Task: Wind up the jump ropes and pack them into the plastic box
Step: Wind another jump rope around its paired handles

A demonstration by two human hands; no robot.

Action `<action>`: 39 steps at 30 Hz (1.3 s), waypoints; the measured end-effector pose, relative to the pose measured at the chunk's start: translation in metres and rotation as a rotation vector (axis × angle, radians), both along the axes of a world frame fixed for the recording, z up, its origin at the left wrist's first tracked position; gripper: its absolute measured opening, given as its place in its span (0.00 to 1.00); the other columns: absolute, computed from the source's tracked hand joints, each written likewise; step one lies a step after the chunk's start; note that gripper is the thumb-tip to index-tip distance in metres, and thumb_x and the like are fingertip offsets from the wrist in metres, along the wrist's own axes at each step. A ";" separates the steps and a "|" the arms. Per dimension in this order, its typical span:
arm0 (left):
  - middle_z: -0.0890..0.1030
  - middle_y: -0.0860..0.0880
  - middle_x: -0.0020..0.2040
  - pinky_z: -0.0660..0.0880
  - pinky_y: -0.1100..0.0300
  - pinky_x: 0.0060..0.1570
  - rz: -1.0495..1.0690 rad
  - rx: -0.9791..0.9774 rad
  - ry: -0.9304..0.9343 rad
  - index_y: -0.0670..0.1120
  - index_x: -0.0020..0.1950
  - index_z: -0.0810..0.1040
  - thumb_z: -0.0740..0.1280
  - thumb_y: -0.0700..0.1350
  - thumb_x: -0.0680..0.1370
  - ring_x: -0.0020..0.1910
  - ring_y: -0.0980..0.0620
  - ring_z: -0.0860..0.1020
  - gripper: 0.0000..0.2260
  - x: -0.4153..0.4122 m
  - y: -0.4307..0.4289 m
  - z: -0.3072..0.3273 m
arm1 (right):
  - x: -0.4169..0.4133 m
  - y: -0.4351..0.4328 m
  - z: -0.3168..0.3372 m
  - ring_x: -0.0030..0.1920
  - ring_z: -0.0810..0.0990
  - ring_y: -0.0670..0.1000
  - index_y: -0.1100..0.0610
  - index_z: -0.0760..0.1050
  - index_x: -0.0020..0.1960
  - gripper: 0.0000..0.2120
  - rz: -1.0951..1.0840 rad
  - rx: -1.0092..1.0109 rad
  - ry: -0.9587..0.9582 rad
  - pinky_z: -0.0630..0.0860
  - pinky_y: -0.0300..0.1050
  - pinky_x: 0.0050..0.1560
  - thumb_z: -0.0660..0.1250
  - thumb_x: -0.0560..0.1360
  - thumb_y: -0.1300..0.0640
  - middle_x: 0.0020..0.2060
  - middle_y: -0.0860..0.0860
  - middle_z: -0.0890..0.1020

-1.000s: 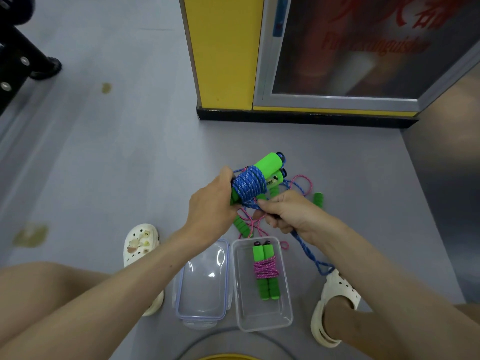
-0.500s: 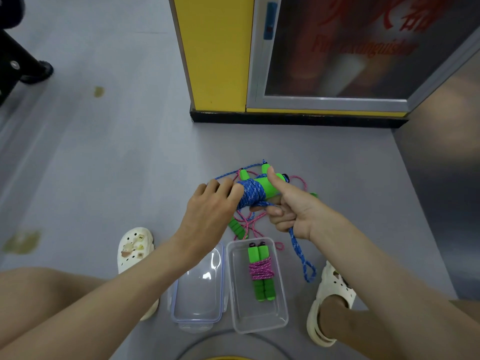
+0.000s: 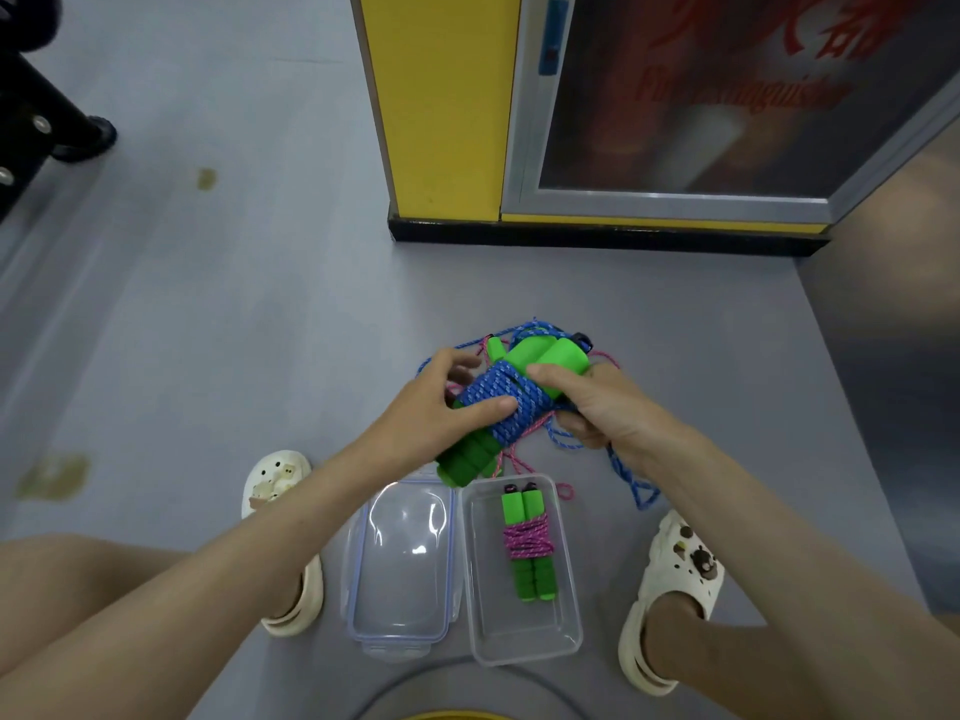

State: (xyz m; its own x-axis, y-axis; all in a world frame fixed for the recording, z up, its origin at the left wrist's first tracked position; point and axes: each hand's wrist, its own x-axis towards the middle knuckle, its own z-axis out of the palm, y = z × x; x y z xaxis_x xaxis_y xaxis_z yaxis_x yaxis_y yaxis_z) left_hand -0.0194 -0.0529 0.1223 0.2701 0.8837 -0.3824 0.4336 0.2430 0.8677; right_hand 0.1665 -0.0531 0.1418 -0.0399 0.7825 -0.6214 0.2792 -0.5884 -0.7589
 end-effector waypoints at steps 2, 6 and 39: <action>0.81 0.50 0.54 0.78 0.61 0.47 -0.034 -0.280 -0.203 0.49 0.60 0.74 0.71 0.56 0.66 0.49 0.53 0.81 0.25 -0.005 0.002 0.006 | -0.001 -0.002 0.001 0.20 0.55 0.46 0.52 0.68 0.34 0.15 0.037 0.010 0.084 0.52 0.36 0.23 0.66 0.75 0.47 0.19 0.47 0.62; 0.84 0.42 0.49 0.80 0.56 0.42 -0.043 -0.450 -0.336 0.43 0.57 0.77 0.73 0.48 0.67 0.42 0.45 0.83 0.21 -0.008 -0.004 0.008 | -0.004 -0.002 0.000 0.19 0.56 0.45 0.53 0.67 0.30 0.19 0.059 0.038 0.065 0.54 0.35 0.22 0.66 0.75 0.47 0.18 0.46 0.64; 0.77 0.56 0.47 0.66 0.60 0.36 -0.021 0.653 0.649 0.50 0.57 0.74 0.59 0.65 0.74 0.45 0.54 0.76 0.23 0.016 -0.015 -0.004 | -0.015 -0.002 -0.010 0.20 0.56 0.45 0.57 0.71 0.37 0.21 -0.010 -0.023 0.095 0.53 0.35 0.21 0.62 0.76 0.40 0.21 0.49 0.65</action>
State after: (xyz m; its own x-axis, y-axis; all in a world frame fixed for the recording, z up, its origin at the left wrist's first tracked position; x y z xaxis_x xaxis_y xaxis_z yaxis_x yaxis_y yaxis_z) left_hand -0.0035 -0.0678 0.1182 0.1959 0.9746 0.1087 0.8819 -0.2236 0.4150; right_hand 0.1514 -0.0547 0.1322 -0.0919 0.7685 -0.6332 0.2008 -0.6086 -0.7677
